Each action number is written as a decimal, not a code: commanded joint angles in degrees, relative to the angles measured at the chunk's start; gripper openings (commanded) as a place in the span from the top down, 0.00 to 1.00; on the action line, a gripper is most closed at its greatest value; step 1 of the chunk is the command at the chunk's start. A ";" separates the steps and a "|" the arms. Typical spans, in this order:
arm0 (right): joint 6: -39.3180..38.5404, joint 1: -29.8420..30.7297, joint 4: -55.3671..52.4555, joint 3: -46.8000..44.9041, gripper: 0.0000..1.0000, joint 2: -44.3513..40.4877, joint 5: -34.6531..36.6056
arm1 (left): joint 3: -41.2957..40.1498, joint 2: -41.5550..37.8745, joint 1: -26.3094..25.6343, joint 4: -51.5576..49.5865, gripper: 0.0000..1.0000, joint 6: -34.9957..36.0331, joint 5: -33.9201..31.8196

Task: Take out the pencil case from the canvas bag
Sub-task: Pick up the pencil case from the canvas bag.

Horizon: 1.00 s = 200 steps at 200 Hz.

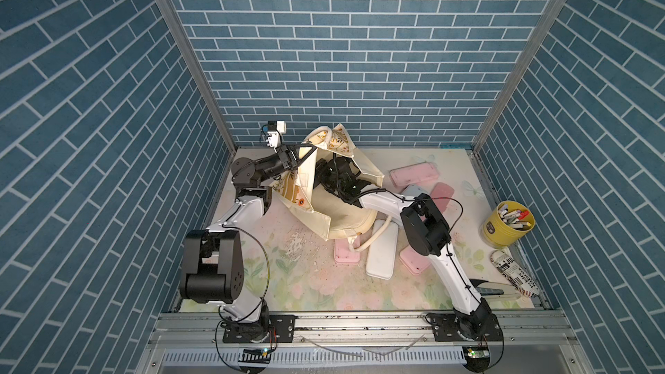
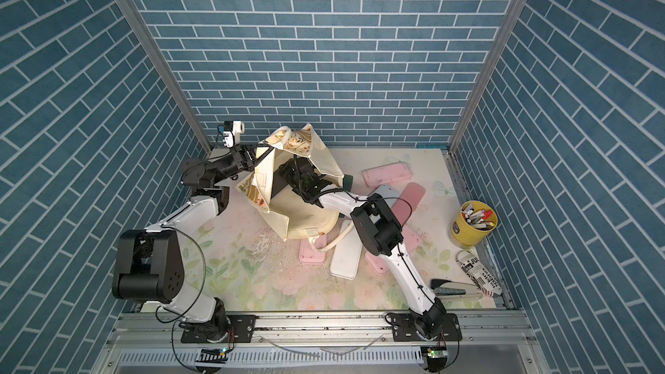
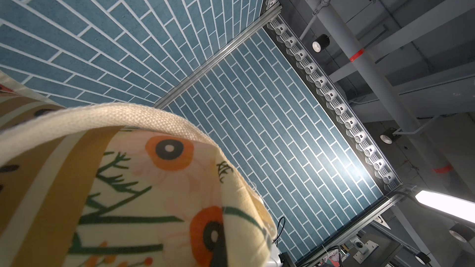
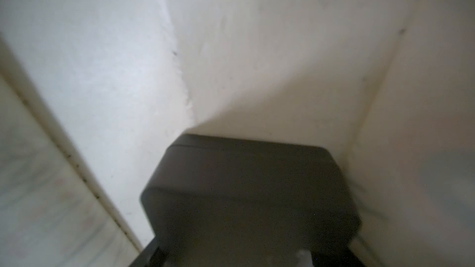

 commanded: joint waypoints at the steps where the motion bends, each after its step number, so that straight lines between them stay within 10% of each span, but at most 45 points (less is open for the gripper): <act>1: 2.29 -0.92 -0.53 1.74 0.34 2.64 -0.78 | 2.14 -1.69 -0.40 7.69 0.96 -0.72 -0.66; 200: -10.93 -0.93 1.29 -12.61 0.54 -17.66 0.38 | 0.96 1.85 3.62 -6.38 0.99 5.74 -3.59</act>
